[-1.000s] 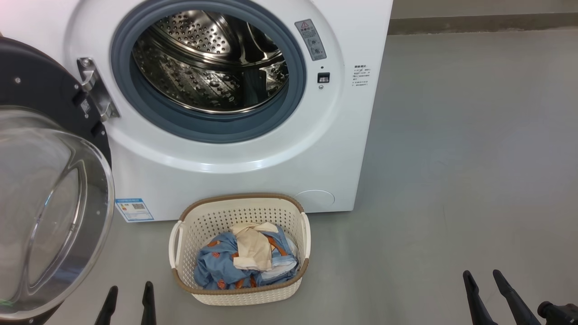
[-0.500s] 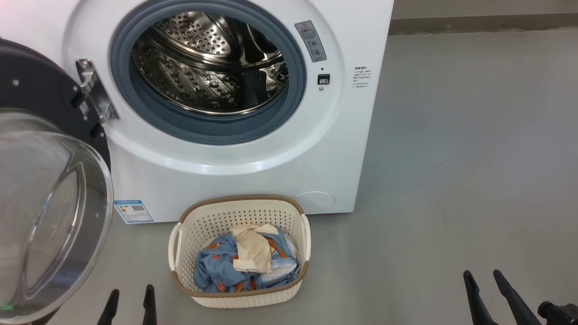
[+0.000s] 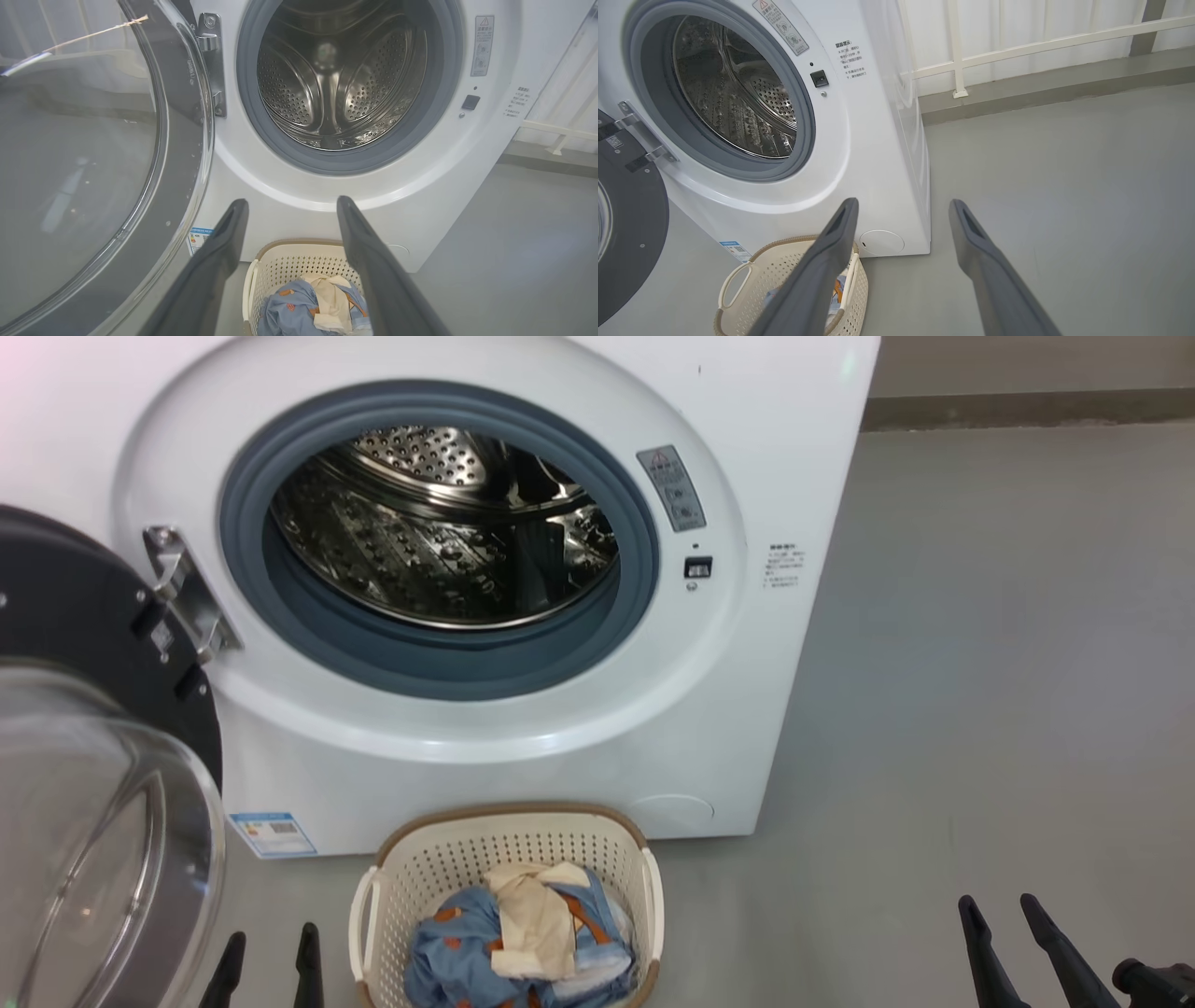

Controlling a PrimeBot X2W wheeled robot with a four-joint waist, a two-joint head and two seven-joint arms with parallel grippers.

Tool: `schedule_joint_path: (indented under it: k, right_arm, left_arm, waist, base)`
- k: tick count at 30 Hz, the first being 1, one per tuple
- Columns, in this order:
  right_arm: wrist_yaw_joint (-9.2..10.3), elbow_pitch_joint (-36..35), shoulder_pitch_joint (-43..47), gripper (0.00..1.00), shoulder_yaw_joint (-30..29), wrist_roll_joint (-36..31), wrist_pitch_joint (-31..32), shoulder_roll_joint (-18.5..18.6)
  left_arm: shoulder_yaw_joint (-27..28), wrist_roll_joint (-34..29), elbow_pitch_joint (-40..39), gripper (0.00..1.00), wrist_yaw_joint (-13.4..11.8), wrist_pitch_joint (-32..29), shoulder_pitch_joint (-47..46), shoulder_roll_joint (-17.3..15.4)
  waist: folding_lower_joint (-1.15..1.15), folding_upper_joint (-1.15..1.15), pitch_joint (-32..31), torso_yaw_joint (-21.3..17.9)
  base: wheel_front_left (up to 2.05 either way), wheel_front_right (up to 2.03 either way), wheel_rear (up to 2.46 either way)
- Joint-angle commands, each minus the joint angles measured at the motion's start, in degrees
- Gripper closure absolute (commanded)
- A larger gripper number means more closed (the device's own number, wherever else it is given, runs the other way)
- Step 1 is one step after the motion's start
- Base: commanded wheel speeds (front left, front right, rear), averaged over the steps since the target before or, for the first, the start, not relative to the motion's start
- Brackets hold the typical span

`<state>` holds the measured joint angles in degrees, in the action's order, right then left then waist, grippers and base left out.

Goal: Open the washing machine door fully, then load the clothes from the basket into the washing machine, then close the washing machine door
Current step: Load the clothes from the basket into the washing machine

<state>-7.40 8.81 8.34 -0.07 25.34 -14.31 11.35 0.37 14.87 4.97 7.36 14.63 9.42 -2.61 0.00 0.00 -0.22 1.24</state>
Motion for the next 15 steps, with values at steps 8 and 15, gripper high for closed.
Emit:
schedule_joint_path:
  k: [8, 15]
  right_arm:
    - [-0.09, -1.5, -0.3, 0.00, 1.2, 0.0, -0.7, 1.3]
    - [-0.09, -1.5, -0.5, 0.00, 1.3, 0.0, -0.7, 1.4]
  left_arm:
    - [1.2, 0.0, -1.3, 0.00, 0.1, 0.4, -1.1, -0.3]
    - [0.7, 0.8, -1.3, 0.00, 0.1, 0.4, -1.2, -0.3]
  waist:
    - [0.00, 0.00, 0.1, 0.1]
    - [0.00, 0.00, 0.3, 0.1]
  base:
    - [0.85, -0.85, 0.00]
    - [0.05, -0.05, 0.00]
